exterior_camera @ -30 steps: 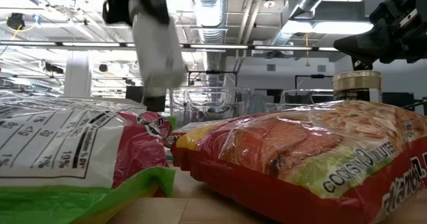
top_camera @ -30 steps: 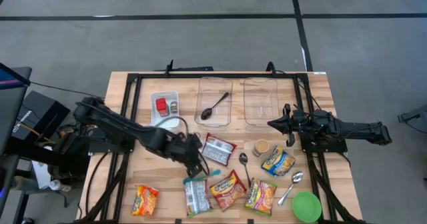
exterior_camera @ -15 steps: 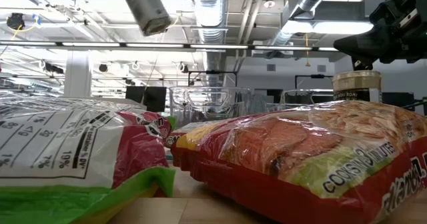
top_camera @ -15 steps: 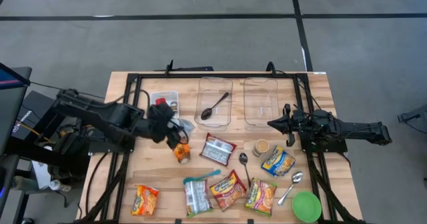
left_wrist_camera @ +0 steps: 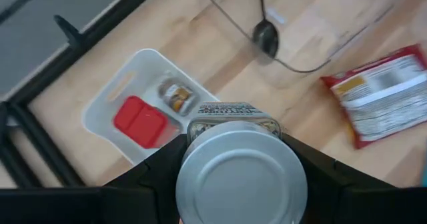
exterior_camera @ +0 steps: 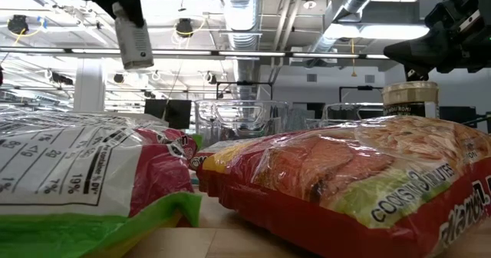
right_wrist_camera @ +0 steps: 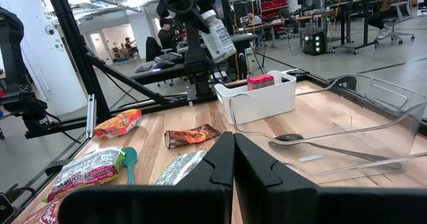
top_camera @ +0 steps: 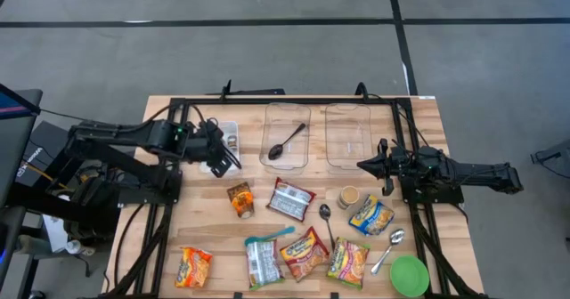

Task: Pick & Place Food Item
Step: Put the white seasoning bottle into the white bin

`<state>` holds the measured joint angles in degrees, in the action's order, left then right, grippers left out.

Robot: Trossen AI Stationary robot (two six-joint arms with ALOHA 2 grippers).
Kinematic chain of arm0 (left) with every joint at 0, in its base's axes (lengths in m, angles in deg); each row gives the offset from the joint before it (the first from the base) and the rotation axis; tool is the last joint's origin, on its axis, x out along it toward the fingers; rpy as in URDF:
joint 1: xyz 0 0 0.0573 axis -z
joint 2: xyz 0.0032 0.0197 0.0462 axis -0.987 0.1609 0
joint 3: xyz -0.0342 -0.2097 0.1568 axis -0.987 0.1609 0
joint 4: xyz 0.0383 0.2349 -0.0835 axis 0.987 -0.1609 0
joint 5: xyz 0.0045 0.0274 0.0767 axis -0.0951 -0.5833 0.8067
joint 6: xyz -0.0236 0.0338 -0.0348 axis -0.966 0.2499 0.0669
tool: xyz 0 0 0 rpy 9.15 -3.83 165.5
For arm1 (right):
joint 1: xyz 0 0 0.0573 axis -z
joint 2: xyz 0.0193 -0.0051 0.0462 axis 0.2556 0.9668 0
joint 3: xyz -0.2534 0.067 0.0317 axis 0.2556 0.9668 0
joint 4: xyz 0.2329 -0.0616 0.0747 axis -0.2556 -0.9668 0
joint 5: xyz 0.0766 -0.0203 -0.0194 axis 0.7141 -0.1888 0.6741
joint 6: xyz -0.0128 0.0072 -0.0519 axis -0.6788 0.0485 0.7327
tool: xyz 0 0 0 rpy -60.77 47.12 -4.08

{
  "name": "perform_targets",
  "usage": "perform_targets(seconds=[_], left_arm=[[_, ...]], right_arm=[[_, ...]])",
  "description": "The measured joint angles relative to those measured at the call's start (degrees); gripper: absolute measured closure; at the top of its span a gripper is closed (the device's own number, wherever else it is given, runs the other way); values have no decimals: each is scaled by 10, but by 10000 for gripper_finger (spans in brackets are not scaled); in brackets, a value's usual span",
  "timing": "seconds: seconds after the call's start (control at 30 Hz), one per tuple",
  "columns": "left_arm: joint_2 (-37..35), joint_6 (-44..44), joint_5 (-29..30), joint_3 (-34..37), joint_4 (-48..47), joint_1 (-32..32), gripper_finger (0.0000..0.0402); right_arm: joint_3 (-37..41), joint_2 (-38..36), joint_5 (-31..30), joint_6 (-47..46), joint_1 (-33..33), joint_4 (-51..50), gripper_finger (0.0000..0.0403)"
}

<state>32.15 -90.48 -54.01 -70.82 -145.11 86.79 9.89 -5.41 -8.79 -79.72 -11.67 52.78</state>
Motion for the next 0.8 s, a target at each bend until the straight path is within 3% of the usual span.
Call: perform_targets(seconds=[0.23,0.8], left_arm=[[0,84,-46,21,11,-59,207],[-50,173,-153,208,178,-157,206]], right_arm=[[0,0,0,0,0,0,403],[0,0,0,0,0,0,403]])
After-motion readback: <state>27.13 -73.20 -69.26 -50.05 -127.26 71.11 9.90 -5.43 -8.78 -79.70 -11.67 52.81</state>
